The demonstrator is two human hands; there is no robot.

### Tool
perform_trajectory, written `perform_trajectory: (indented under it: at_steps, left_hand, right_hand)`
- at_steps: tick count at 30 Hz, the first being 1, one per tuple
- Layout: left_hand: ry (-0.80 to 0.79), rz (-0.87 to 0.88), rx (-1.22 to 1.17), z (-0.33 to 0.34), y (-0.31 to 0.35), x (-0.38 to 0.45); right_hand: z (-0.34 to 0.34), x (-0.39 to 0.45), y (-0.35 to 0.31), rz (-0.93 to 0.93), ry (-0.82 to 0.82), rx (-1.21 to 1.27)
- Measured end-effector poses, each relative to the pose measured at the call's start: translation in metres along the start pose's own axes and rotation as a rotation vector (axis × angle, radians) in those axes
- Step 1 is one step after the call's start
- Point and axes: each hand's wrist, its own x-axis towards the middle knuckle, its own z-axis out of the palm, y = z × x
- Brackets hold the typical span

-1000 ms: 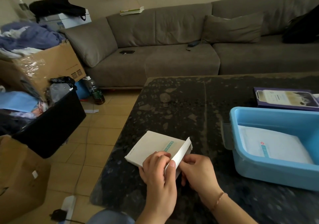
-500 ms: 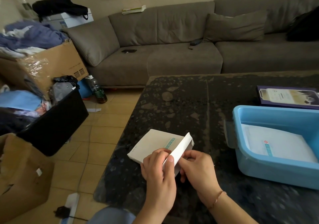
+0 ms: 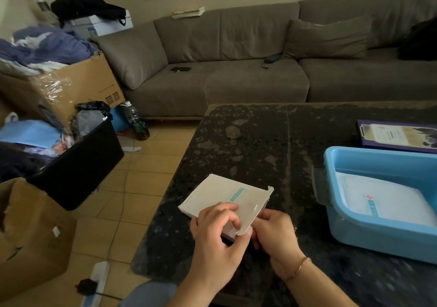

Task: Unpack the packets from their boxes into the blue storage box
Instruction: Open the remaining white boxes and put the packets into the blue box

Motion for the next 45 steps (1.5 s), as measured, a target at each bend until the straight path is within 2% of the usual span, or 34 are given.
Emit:
perform_trajectory:
  at_steps: [3, 5, 13, 19, 25, 29, 31, 33, 35, 36, 37, 38, 39, 40, 41, 43, 45]
  left_hand:
    - [0.102, 0.167, 0.174, -0.006, -0.004, 0.002]
    - [0.098, 0.205, 0.181, -0.008, -0.004, 0.004]
    - [0.1, 0.033, -0.016, -0.009, -0.006, 0.013]
    - [0.066, 0.038, -0.014, -0.007, -0.007, 0.015]
    - [-0.092, 0.045, 0.176, -0.009, -0.019, 0.019]
    - [-0.431, 0.038, 0.312, -0.02, -0.001, 0.017]
    - [-0.547, 0.125, 0.408, -0.025, 0.022, 0.012]
    - [-0.542, 0.289, 0.399, -0.02, 0.048, 0.009]
    - [-0.364, 0.481, 0.262, -0.01, 0.07, 0.008]
    - [-0.235, 0.523, 0.163, -0.004, 0.078, 0.01]
    - [-0.109, 0.48, 0.048, 0.0, 0.092, 0.014]
    - [0.026, 0.332, -0.102, 0.0, 0.11, 0.02]
    - [0.144, 0.091, -0.301, 0.0, 0.13, 0.027]
    - [0.221, -0.149, -0.533, 0.002, 0.146, 0.034]
    - [0.25, -0.303, -0.719, 0.006, 0.16, 0.042]
    - [0.208, -0.412, -0.967, 0.016, 0.181, 0.057]
    - [0.101, -0.441, -1.121, 0.024, 0.201, 0.067]
  right_hand:
    - [0.001, 0.002, 0.002, 0.016, 0.018, -0.007]
    - [0.0, 0.001, 0.002, 0.022, 0.001, -0.016]
    - [-0.025, -0.013, 0.008, 0.042, -0.026, -0.101]
    - [-0.029, -0.012, 0.007, 0.02, -0.032, -0.136]
    - [-0.047, -0.027, 0.015, 0.036, 0.021, -0.104]
    - [-0.064, -0.043, 0.015, 0.071, 0.027, 0.087]
    - [-0.072, -0.051, 0.011, 0.04, 0.016, 0.138]
    - [-0.08, -0.062, 0.004, -0.029, 0.015, 0.144]
    - [-0.087, -0.076, -0.006, -0.166, -0.001, 0.138]
    - [-0.09, -0.084, -0.013, -0.271, -0.019, 0.142]
    - [-0.093, -0.093, -0.021, -0.401, -0.012, 0.15]
    - [-0.096, -0.098, -0.028, -0.555, 0.041, 0.139]
    - [-0.1, -0.102, -0.034, -0.7, 0.142, 0.122]
    - [-0.107, -0.101, -0.038, -0.826, 0.263, 0.102]
    - [-0.116, -0.096, -0.04, -0.904, 0.379, 0.118]
    - [-0.137, -0.084, -0.049, -0.902, 0.514, 0.131]
    - [-0.155, -0.076, -0.064, -0.751, 0.455, 0.12]
